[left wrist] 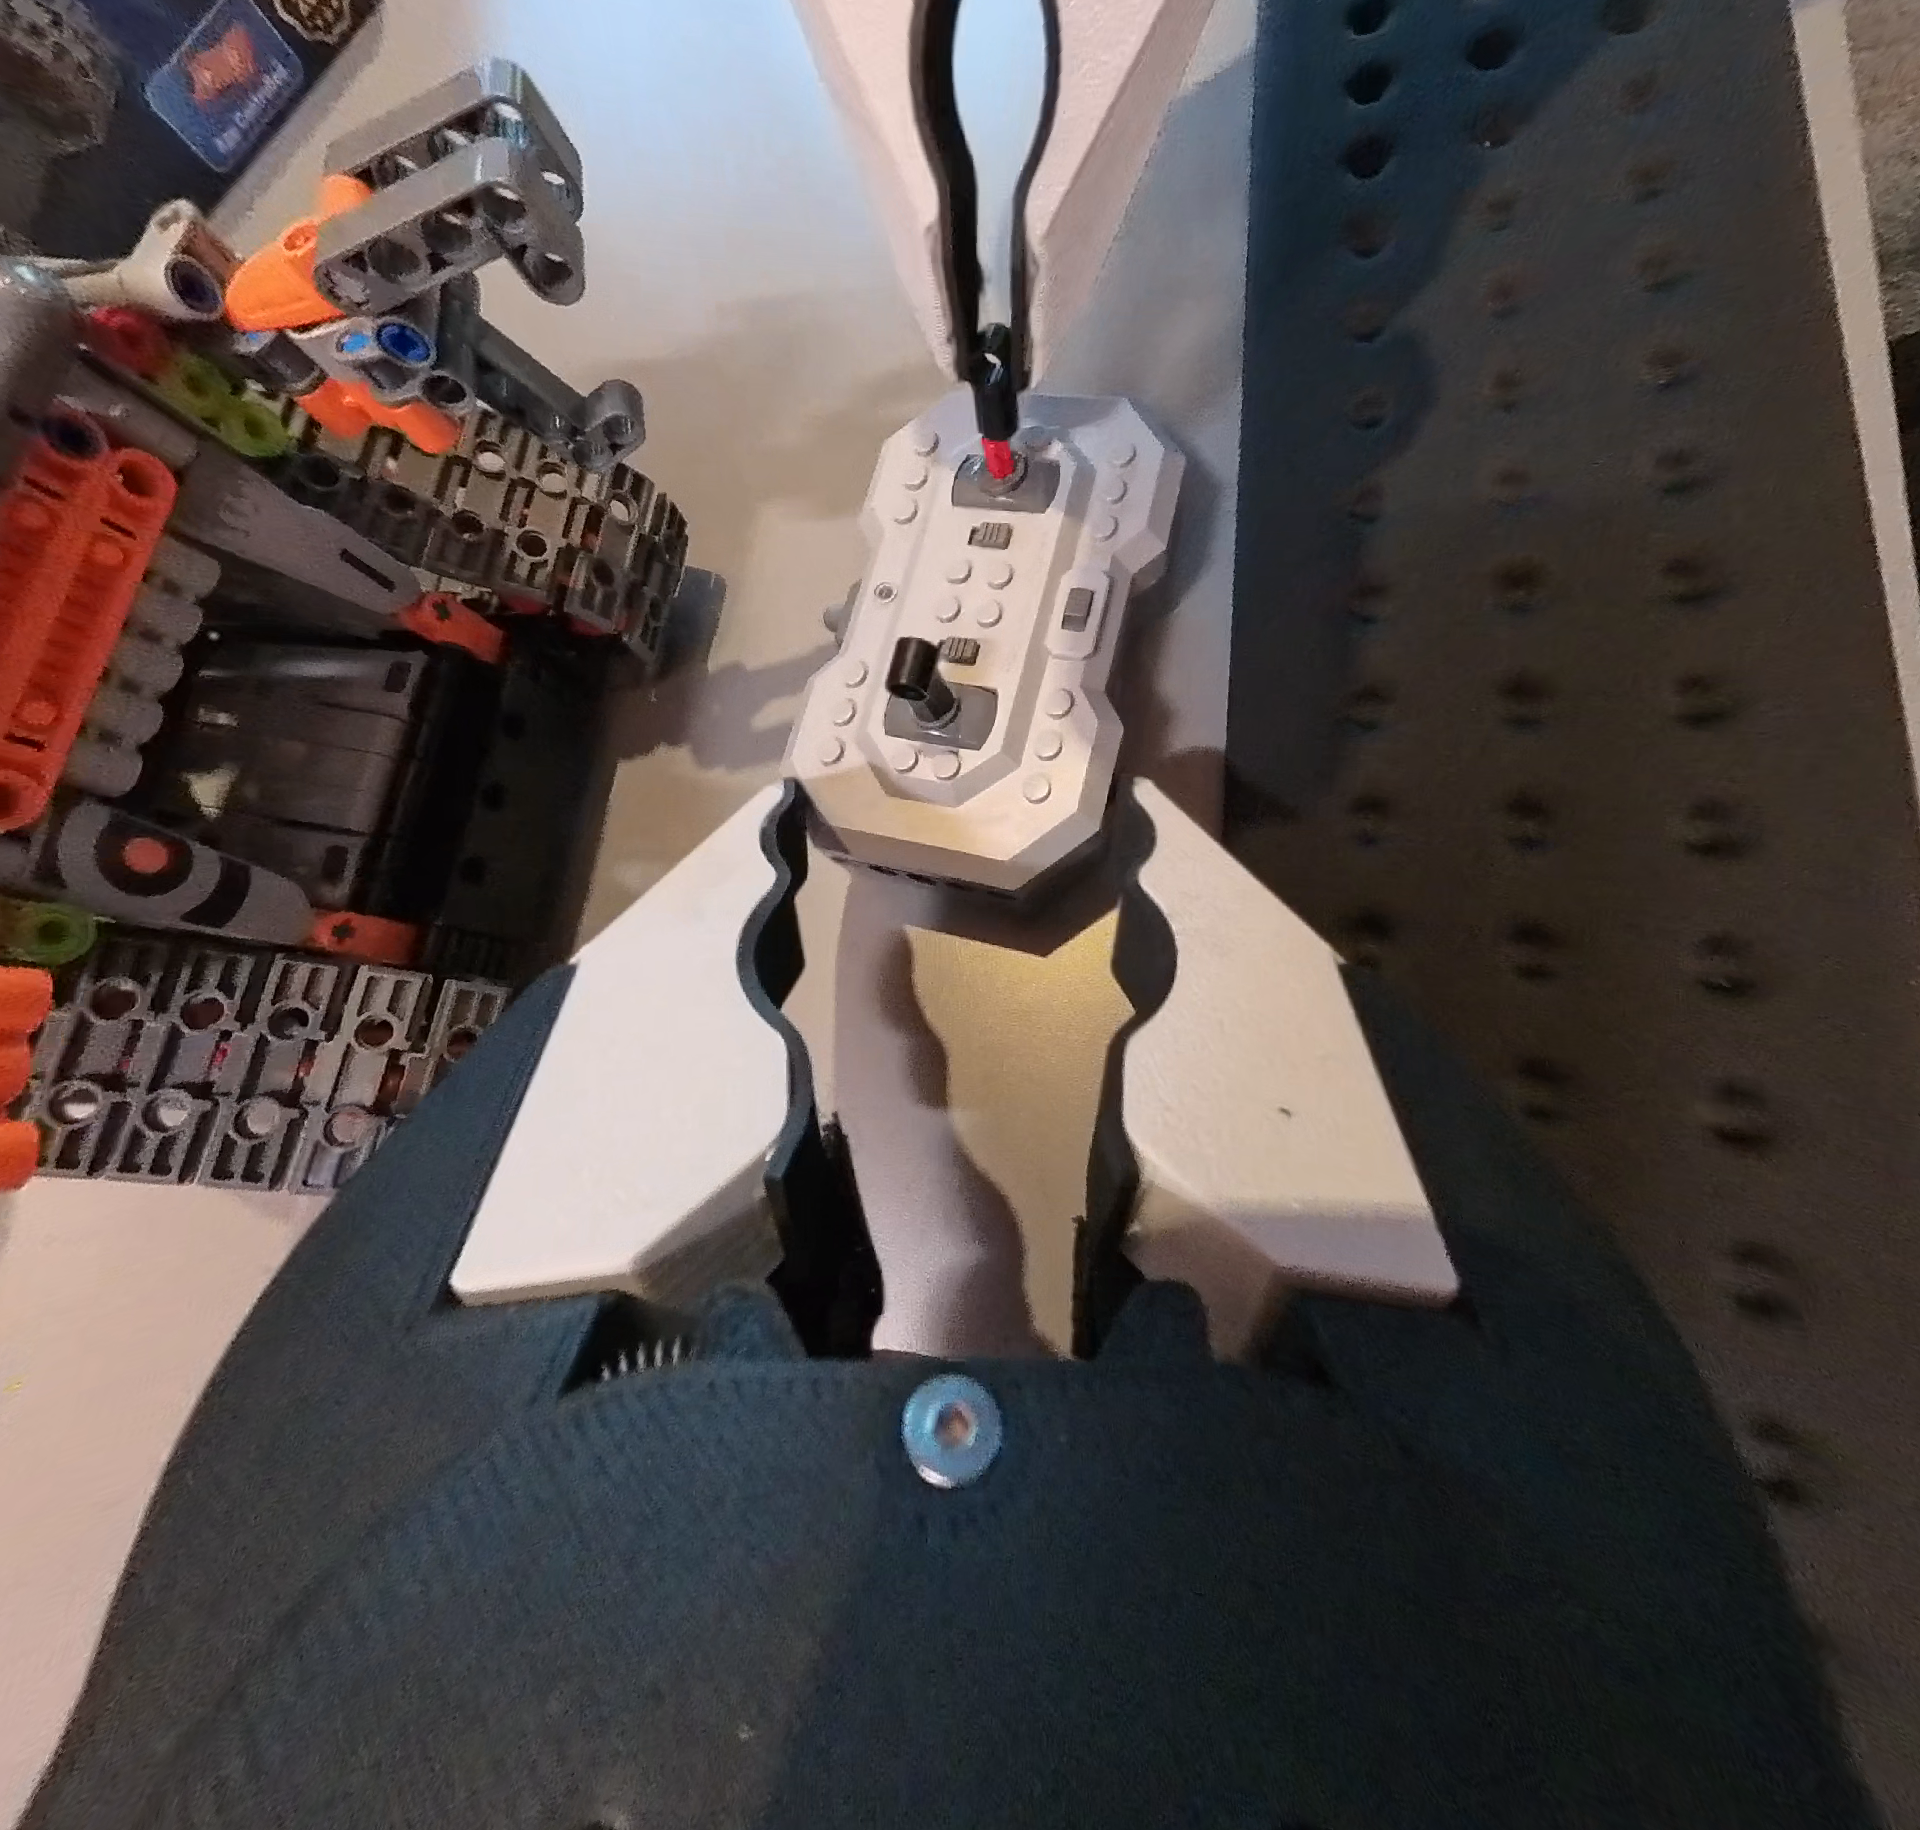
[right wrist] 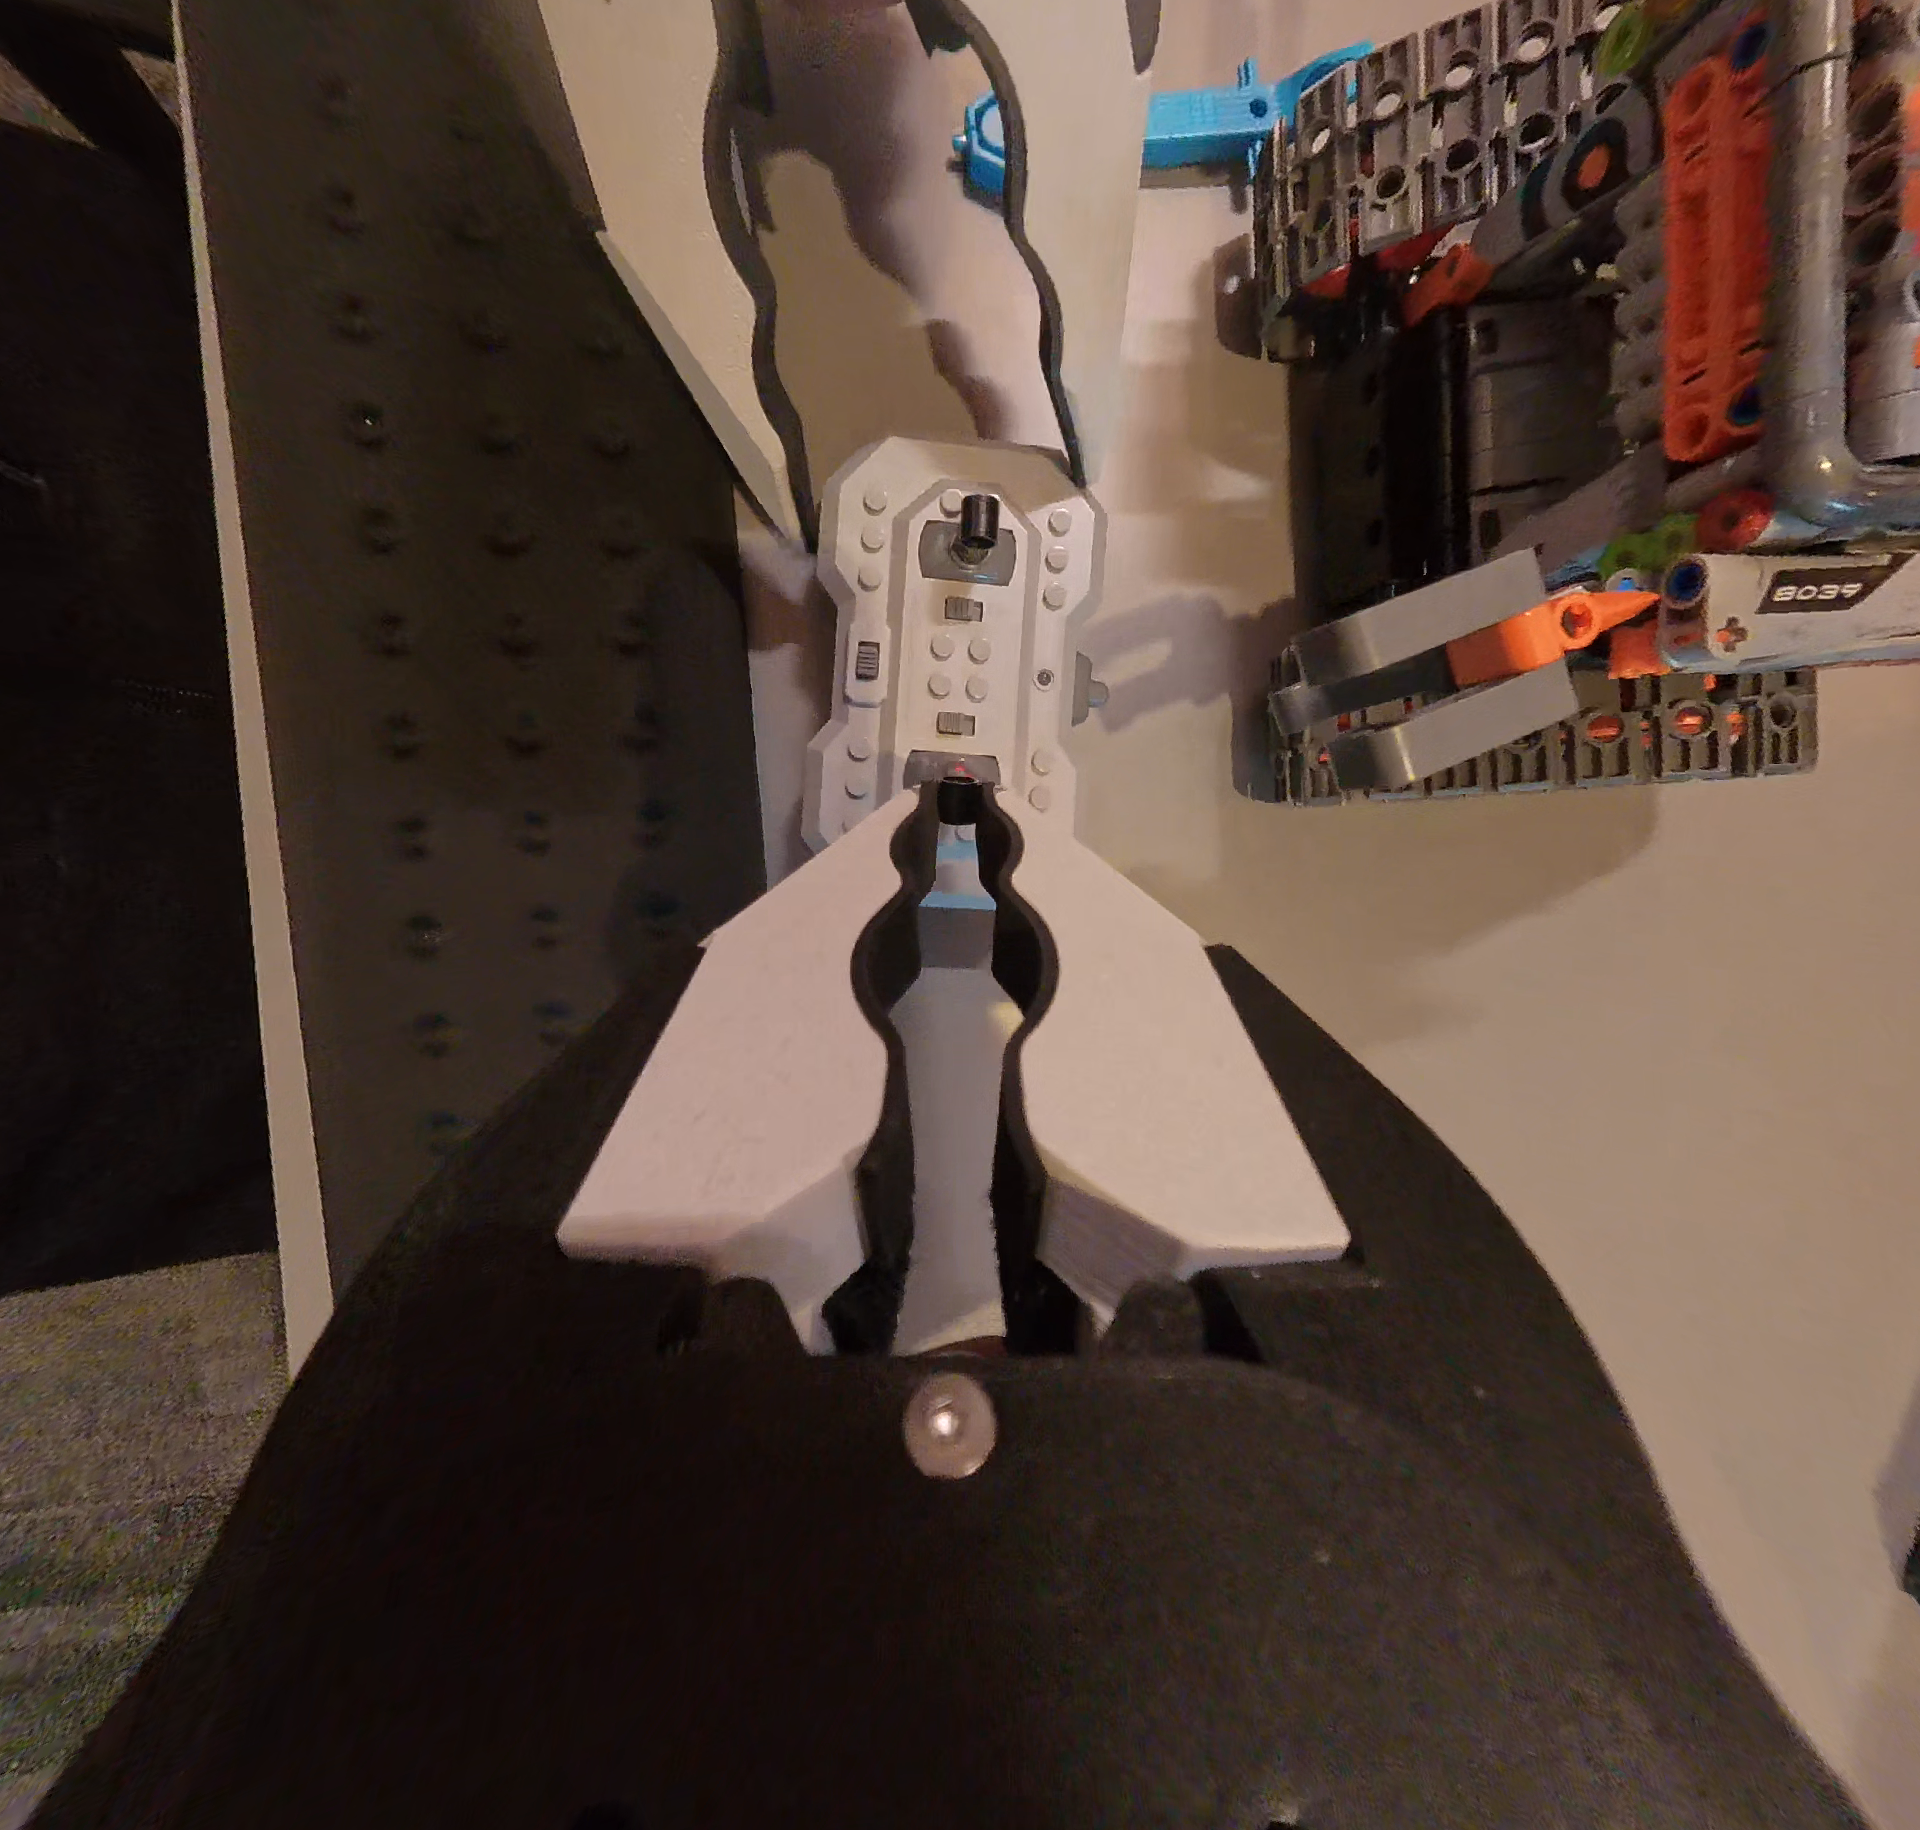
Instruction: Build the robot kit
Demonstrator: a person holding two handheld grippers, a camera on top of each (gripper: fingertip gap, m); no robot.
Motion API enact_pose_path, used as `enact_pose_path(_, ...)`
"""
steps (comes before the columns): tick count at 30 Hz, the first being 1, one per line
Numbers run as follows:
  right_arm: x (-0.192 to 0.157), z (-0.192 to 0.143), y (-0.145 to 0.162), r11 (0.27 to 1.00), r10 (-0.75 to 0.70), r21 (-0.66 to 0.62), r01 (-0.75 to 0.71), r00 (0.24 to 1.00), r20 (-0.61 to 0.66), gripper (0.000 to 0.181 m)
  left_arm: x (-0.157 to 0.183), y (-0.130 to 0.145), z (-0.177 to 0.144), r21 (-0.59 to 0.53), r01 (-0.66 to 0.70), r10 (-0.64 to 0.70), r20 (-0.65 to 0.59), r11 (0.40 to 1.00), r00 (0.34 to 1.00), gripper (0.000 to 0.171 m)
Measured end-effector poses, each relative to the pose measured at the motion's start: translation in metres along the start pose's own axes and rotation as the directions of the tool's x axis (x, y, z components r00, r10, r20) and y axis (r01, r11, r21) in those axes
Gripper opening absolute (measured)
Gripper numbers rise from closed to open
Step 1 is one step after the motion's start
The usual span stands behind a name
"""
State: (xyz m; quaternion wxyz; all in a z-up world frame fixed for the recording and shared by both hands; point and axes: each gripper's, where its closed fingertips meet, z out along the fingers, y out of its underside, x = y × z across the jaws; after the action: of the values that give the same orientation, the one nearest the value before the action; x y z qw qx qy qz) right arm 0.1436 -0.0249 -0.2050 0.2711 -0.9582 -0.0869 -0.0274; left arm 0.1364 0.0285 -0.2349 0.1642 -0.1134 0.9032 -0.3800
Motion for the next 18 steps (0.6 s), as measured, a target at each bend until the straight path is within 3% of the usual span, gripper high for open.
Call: enact_pose_path(18, -0.0022, -0.0021, 0.0074, 0.963, -0.099, -0.256, 0.086, 0.994, -0.037, 0.004, 0.0060, -0.0067, 0.0064, 0.001, -0.050, 0.050, 0.076, 0.999, 0.996, 0.056)
